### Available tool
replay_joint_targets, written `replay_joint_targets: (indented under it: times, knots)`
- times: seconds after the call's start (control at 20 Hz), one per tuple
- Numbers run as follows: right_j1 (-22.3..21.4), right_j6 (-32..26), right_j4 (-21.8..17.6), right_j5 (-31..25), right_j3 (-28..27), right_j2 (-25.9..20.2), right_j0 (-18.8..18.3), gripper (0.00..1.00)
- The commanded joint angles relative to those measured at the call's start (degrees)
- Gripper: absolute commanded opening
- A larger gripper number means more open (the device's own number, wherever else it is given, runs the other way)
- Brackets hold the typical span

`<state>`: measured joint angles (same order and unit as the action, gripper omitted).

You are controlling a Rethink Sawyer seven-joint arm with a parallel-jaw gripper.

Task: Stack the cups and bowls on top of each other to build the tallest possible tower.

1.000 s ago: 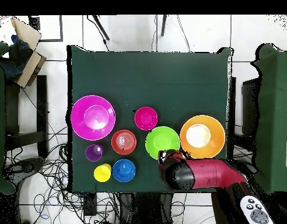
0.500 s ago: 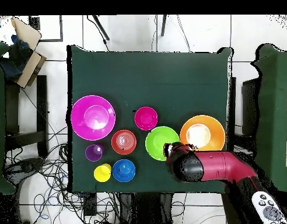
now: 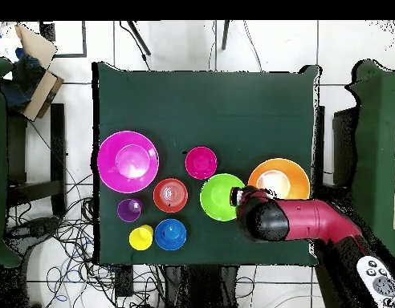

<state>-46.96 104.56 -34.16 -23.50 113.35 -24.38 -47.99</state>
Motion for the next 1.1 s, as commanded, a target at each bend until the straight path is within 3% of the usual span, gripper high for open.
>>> replay_joint_targets:
  times: [0.05, 0.2, 0.55, 0.8, 1.1]
  knots:
    - [5.48, -15.51, -4.18, -9.17, -5.12, -6.47, -1.71, 1.0]
    - [6.3, -18.4, -4.54, -10.93, -5.64, -8.34, -3.61, 1.0]
    - [3.71, -24.13, -4.75, -15.65, -4.45, -13.52, -8.39, 1.0]
    - [3.73, -23.49, -5.79, -16.65, -4.41, -14.95, -10.08, 1.0]
    - [6.08, -21.62, -7.76, -15.61, -5.34, -14.64, -9.64, 1.0]
